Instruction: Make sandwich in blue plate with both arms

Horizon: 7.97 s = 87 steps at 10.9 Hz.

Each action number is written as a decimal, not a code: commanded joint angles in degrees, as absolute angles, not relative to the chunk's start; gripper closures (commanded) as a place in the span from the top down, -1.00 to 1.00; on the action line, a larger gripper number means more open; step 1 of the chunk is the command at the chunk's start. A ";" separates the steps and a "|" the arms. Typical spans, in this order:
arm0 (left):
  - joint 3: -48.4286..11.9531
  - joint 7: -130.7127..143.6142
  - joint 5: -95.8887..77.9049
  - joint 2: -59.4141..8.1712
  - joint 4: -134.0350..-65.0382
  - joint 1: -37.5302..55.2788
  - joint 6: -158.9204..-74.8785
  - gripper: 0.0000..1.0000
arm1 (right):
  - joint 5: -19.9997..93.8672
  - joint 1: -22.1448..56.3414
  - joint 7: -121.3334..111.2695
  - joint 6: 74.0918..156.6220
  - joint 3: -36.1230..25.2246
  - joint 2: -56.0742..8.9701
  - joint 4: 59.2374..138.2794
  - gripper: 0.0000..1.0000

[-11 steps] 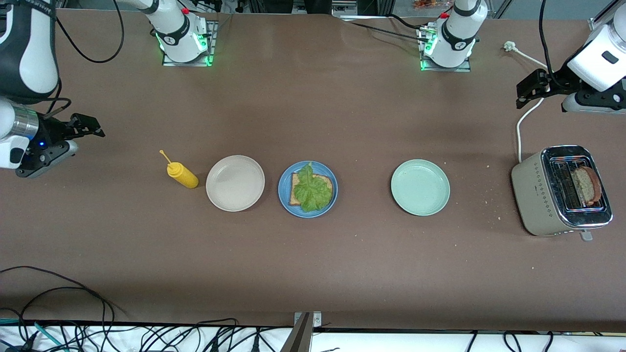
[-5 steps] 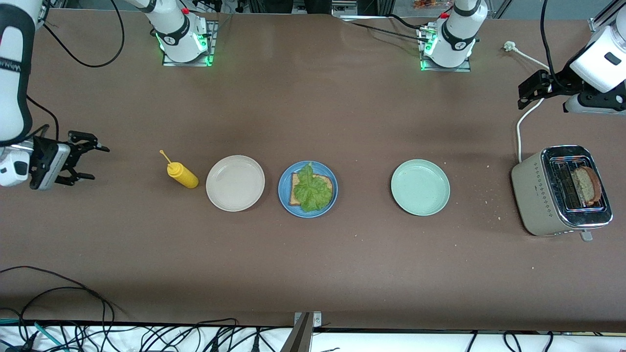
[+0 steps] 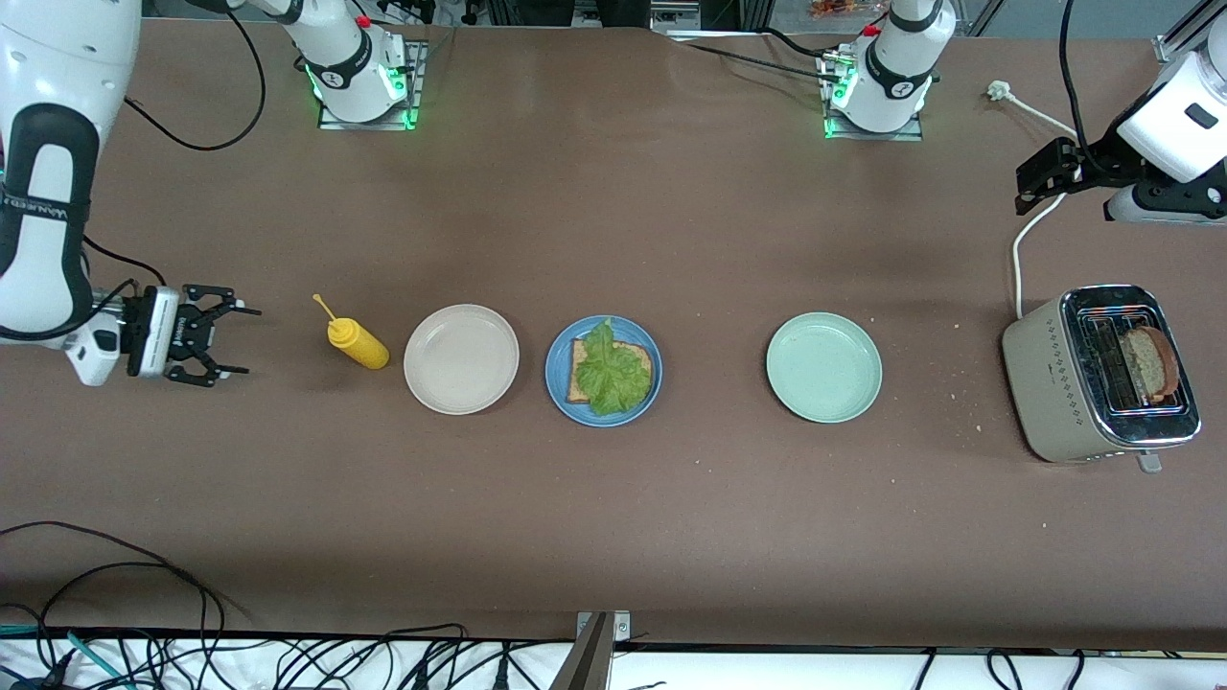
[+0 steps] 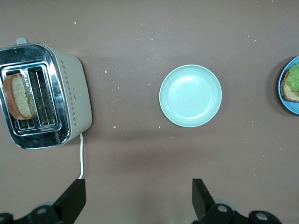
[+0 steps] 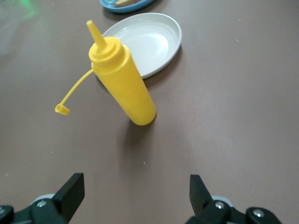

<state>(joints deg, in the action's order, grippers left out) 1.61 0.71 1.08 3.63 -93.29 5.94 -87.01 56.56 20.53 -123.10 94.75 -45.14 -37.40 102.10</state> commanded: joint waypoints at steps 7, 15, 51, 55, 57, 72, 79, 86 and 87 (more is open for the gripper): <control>1.41 -0.44 2.55 3.69 -93.34 5.28 -86.57 1.00 | 66.88 -0.13 -149.15 86.13 -21.40 -47.98 97.21 1.00; 1.49 -0.44 2.46 3.69 -93.34 5.19 -86.57 1.00 | 71.01 -6.86 -149.07 80.16 -11.35 -48.60 97.12 1.00; 1.32 -0.44 2.20 3.16 -92.20 5.27 -86.57 1.00 | -16.17 47.72 -45.00 97.12 -11.69 -45.53 68.20 -1.00; 1.32 -0.44 2.20 3.16 -92.20 5.27 -86.57 1.00 | -17.75 48.08 -45.35 96.68 -11.86 -45.18 67.94 -1.00; 1.32 -0.44 2.20 3.16 -92.20 5.27 -86.57 1.00 | -17.58 47.64 -46.75 96.59 -12.04 -44.56 67.94 -1.00; 2.29 -9.02 7.82 -16.15 -81.74 -3.86 -90.60 1.00 | 37.59 9.69 -109.28 76.66 -11.78 -35.94 71.44 -1.00; 2.20 -11.07 7.56 -22.76 -81.74 -12.91 -97.29 1.00 | 55.00 -2.45 -139.10 67.69 -11.60 -51.04 76.72 -1.00; 2.11 -12.74 6.42 -27.50 -82.88 -18.63 -103.44 1.00 | 61.08 -4.13 -143.44 65.74 -11.60 -57.74 77.08 -0.99; 2.11 -12.74 6.33 -27.94 -82.88 -18.72 -103.71 1.00 | 61.08 -4.13 -143.44 66.09 -11.60 -57.83 77.08 -0.92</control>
<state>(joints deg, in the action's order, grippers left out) 2.81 -11.76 6.11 -26.05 -83.92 -17.84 -102.57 59.69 -3.18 -142.88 66.75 -12.41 -57.40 77.58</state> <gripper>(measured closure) 0.000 0.969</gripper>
